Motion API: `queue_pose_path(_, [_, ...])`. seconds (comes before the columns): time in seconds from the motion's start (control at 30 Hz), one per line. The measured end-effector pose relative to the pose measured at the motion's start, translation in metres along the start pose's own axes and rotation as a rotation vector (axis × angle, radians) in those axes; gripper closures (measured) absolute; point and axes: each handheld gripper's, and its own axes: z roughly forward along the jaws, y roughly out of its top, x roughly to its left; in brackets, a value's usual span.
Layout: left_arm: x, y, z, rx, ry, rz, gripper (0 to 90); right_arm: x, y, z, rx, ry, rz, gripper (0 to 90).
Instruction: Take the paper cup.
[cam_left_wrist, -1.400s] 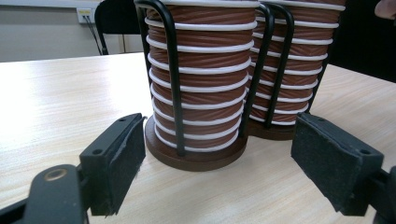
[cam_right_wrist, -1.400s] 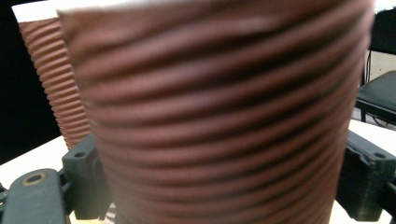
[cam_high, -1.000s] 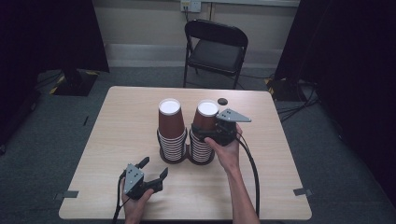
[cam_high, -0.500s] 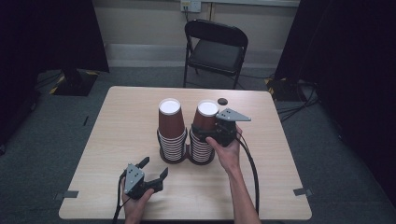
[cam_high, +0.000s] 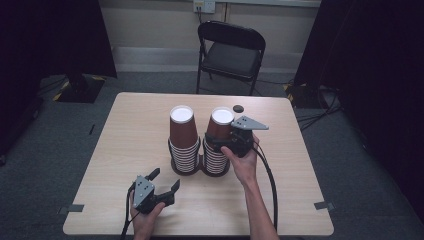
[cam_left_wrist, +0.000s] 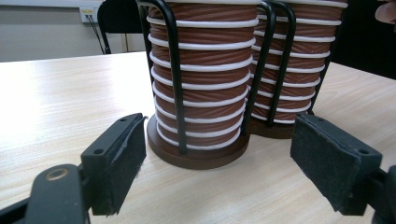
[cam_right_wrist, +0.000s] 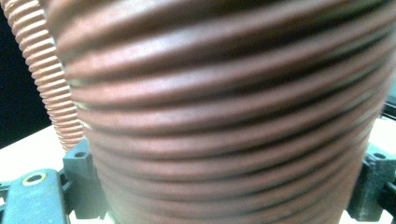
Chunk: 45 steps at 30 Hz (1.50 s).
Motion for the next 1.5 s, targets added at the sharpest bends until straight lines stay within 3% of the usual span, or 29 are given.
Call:
queue_pose_path(0.27, [0.0, 0.0, 0.0, 0.002, 0.004, 0.001, 18.2, -0.001, 0.005, -0.005, -0.031, 0.008, 0.013, 11.4])
queue_pose_path(0.67, [0.001, 0.001, 0.002, 0.021, -0.015, 0.0, 18.2, 0.003, 0.02, -0.015, -0.07, 0.014, -0.016, 11.9])
queue_pose_path(1.43, [0.001, 0.0, 0.001, 0.013, -0.009, 0.001, 18.2, 0.004, 0.04, -0.028, -0.146, 0.037, 0.025, 12.3])
queue_pose_path(1.5, [0.0, 0.001, 0.001, 0.015, -0.01, 0.0, 18.2, 0.004, 0.041, -0.029, -0.158, 0.06, 0.042, 12.3])
